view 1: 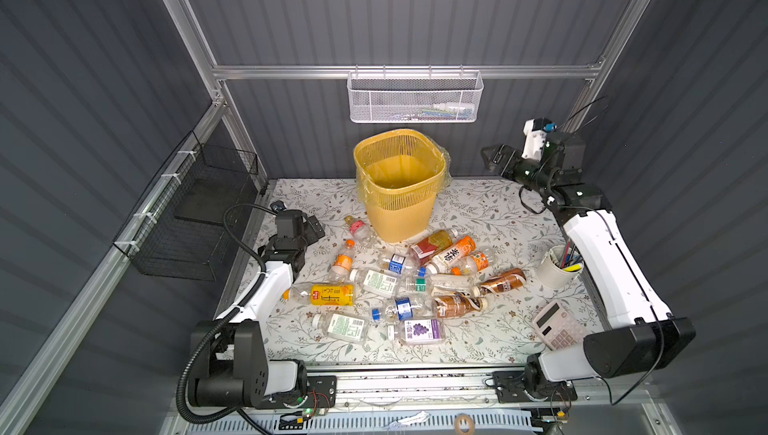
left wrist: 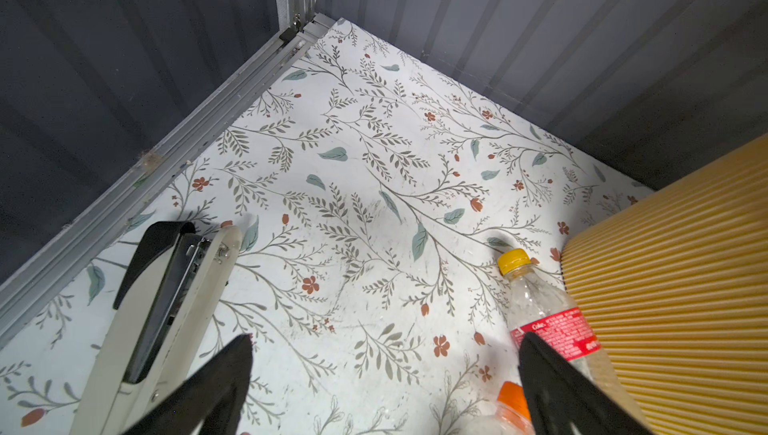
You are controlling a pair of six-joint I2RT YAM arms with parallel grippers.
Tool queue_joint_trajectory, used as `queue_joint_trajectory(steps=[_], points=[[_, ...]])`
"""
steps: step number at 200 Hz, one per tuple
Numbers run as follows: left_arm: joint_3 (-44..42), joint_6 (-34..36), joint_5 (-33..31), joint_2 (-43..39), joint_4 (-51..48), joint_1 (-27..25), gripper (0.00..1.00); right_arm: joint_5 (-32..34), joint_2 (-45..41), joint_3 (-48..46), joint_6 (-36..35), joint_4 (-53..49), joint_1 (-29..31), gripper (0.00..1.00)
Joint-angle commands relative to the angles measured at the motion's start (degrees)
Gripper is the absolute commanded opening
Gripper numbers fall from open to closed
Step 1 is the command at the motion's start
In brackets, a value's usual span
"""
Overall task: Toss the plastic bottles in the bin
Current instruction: 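Carry the green bottle with the right gripper over the yellow bin, then release the green bottle into the bin, then lower right gripper onto brown bottle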
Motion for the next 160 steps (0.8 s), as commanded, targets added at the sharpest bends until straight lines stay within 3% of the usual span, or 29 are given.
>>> queue_joint_trajectory(steps=[1, 47, 124, 160], points=[[1.1, -2.7, 1.7, 0.9, -1.4, -0.1, 1.0, 3.5, -2.8, -8.8, 3.9, -0.2, -2.0, 0.99], [1.4, -2.0, 0.1, 1.7, -1.0, -1.2, 1.0, 9.8, -10.0, -24.2, 11.3, -5.8, -3.9, 0.99], [1.8, 5.7, -5.4, 1.8, 0.2, -4.3, 1.0, 14.7, -15.1, -35.7, 26.8, -18.9, -4.0, 0.99], [1.8, 7.8, -7.3, 2.2, 0.5, -6.2, 1.0, 16.0, -19.2, -41.6, 33.0, -19.0, -3.5, 0.99]])
